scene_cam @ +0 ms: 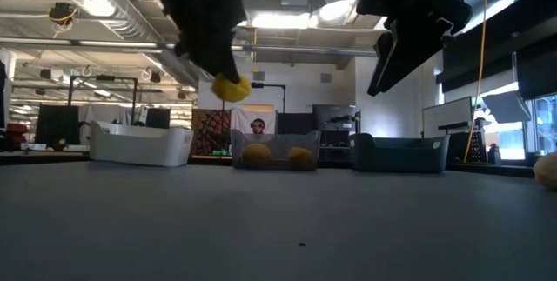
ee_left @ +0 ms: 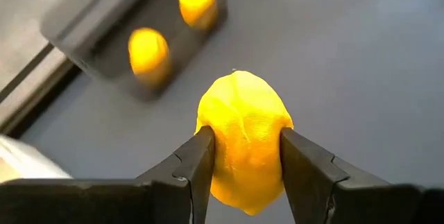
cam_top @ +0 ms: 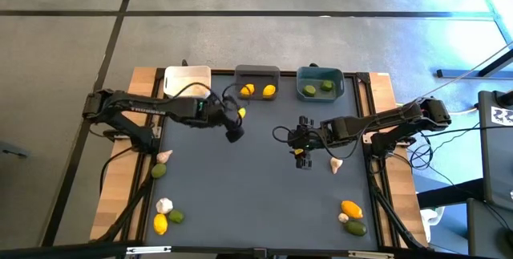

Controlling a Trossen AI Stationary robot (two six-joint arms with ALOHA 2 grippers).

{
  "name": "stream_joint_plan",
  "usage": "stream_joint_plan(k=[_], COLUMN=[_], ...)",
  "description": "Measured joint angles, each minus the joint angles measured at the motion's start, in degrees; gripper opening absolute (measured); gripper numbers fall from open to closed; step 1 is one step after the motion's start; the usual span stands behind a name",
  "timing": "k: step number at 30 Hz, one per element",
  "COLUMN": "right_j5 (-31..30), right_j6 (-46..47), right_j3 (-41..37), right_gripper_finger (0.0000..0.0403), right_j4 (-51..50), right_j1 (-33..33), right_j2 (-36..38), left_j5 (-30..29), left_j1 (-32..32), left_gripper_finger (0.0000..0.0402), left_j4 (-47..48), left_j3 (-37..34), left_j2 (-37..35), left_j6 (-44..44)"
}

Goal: Sort produce into baskets
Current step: Put the lemon into the black bin

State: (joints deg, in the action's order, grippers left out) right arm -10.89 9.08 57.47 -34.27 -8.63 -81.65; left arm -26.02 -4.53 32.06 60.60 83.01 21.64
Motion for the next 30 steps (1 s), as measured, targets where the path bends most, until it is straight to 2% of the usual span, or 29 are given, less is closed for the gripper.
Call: stream_joint_plan(k=[17,30], right_j5=[0.0,0.0], right_j6=[0.0,-0.3], right_j3=[0.0,0.0], right_gripper_finger=[0.0257,0.0257], right_j4=[0.1,0.4], right_j1=[0.0,0.0], right_j2=[0.0,0.0], left_j5=[0.0,3.3], left_j1=[-15.6,-23.5], left_gripper_finger=[0.0139,0.0139], left_j4=[-18.2,-30.7], left_j3=[0.0,0.0], left_j2=[1.4,13.0], left_j6=[-10.7,-14.6])
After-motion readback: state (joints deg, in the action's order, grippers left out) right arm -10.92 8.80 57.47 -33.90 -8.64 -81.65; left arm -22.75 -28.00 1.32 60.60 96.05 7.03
